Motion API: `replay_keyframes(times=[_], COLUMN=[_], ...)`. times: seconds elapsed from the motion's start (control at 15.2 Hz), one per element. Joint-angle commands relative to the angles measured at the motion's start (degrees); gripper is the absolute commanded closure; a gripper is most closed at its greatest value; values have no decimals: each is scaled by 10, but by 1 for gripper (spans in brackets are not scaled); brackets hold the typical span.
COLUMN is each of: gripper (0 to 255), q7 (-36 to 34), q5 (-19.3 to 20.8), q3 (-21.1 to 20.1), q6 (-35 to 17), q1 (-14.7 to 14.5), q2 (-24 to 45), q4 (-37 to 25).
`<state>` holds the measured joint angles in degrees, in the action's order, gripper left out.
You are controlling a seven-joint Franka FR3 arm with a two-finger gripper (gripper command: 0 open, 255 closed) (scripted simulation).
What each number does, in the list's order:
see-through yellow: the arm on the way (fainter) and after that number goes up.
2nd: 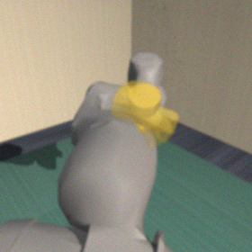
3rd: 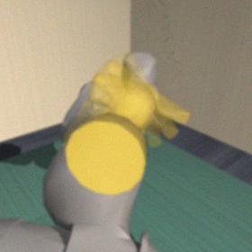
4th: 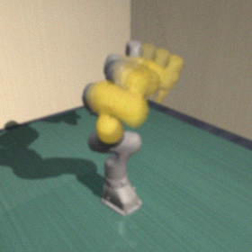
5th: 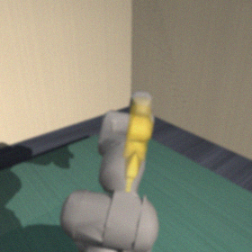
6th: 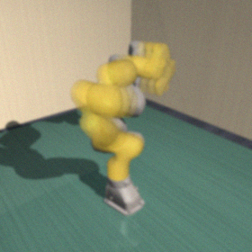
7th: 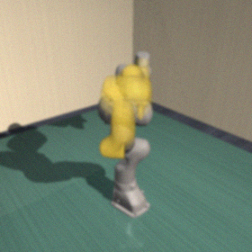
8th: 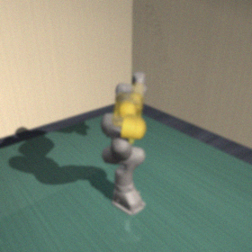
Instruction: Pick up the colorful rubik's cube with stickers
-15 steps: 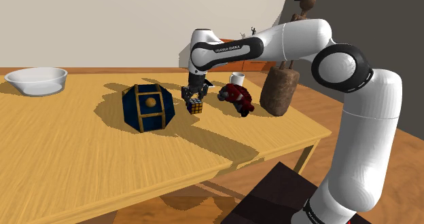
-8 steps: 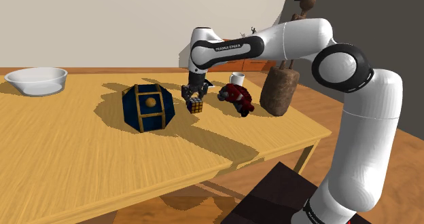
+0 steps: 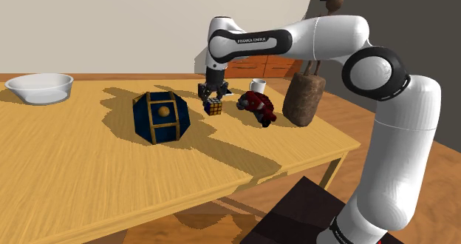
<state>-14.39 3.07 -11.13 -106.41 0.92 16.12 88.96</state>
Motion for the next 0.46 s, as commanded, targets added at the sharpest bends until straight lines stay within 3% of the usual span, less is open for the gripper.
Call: replay_keyframes(times=[0.0,0.4], gripper=[255,255], q7=[1,1], q5=[0,0], q3=[0,0], q6=[15,47], q1=[0,-1], q2=[1,1], q4=[-15,-48])
